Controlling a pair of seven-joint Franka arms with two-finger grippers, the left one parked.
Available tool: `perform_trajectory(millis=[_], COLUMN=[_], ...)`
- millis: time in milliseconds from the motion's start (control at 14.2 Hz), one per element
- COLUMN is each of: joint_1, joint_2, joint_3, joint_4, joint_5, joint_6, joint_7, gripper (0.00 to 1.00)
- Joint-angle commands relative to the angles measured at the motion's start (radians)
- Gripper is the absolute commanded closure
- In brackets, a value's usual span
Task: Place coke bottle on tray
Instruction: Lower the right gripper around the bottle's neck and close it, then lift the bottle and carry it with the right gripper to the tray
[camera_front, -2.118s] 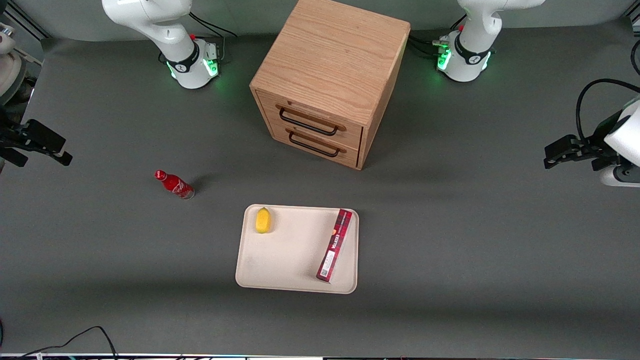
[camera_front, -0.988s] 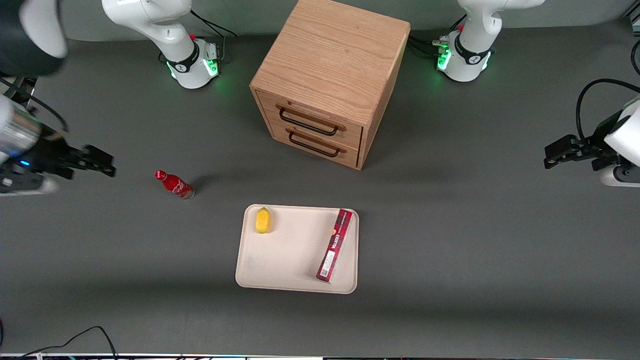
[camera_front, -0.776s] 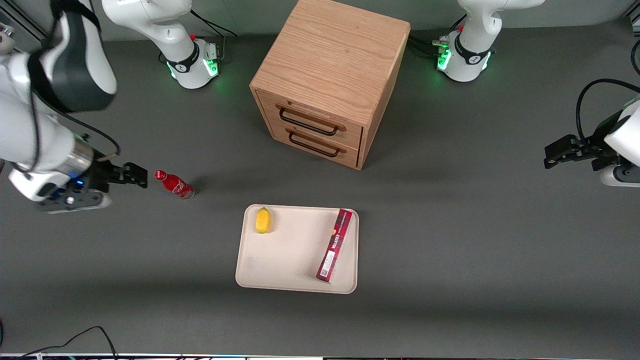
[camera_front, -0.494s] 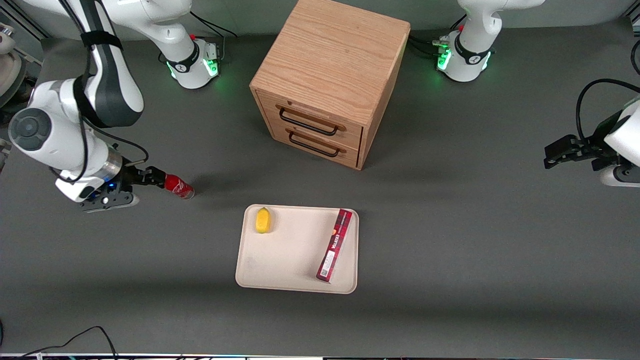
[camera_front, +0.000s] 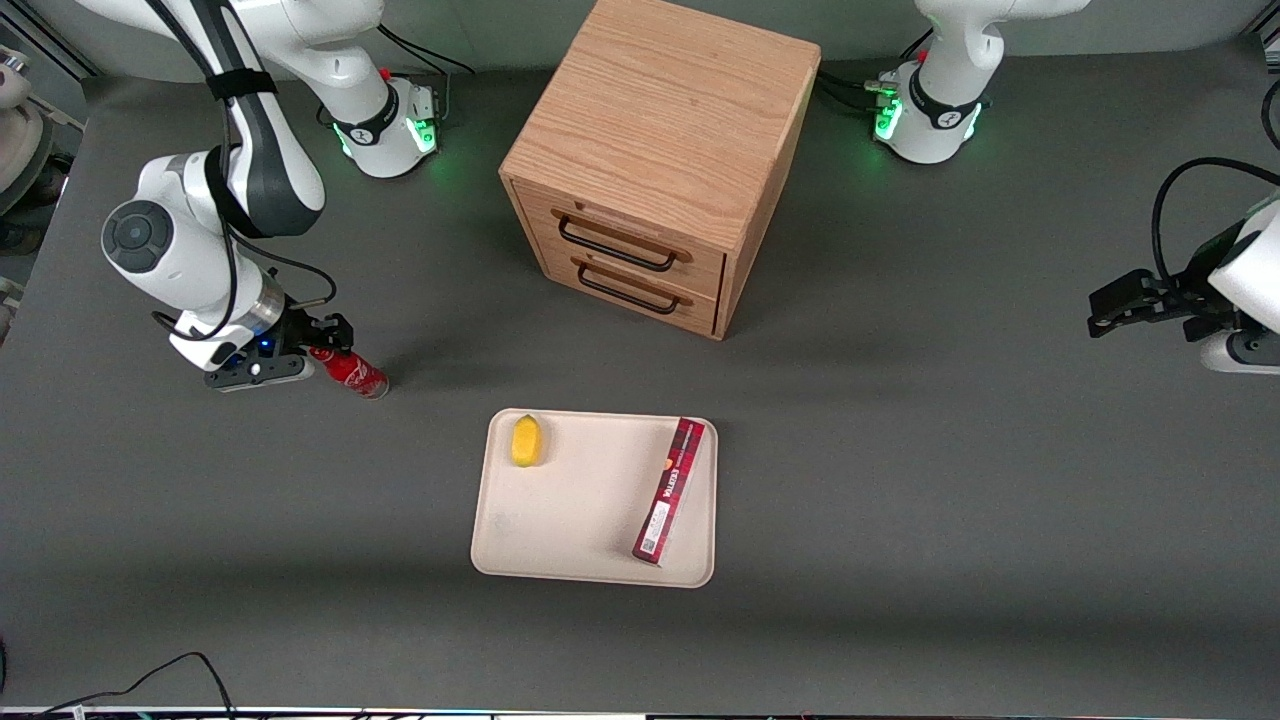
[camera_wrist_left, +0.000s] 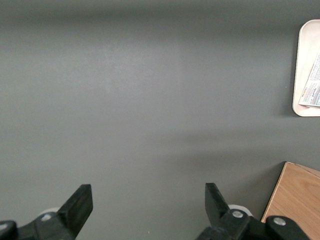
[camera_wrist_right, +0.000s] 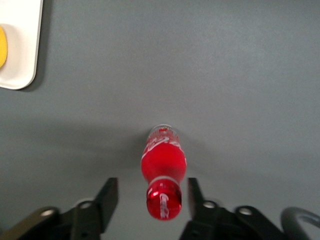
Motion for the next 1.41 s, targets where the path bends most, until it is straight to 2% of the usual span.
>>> perform_trajectory(millis=[0,71,212,494,565,706,847,1059,1341], joint_1=[-0.002,-0.004,-0.002,0.009,0.015,0.019,0.073,0.127,0.196], joint_2=[-0.049,-0.049,-0.042,-0.039,-0.029,0.063,0.196,0.397,0.634], joint_3=[-0.005,-0.006,-0.005,0.004,0.013,0.067,0.075,0.075,0.058], joint_4=[-0.046,-0.046,-0.045,0.016,0.096,0.351,0.615,0.875,1.141], joint_5=[-0.005,-0.005,-0.005,-0.003,-0.003,-0.003,-0.002,0.055,0.061], joint_6=[0.020,0.022,0.031,0.016,-0.048,-0.267,-0.415,-0.451,-0.443], joint_7=[-0.032,-0.032,-0.032,0.006,0.049,0.124,0.178,0.270,0.345], gripper=[0.66,0.81,1.00,1.00,1.00,1.00,1.00,1.00,1.00])
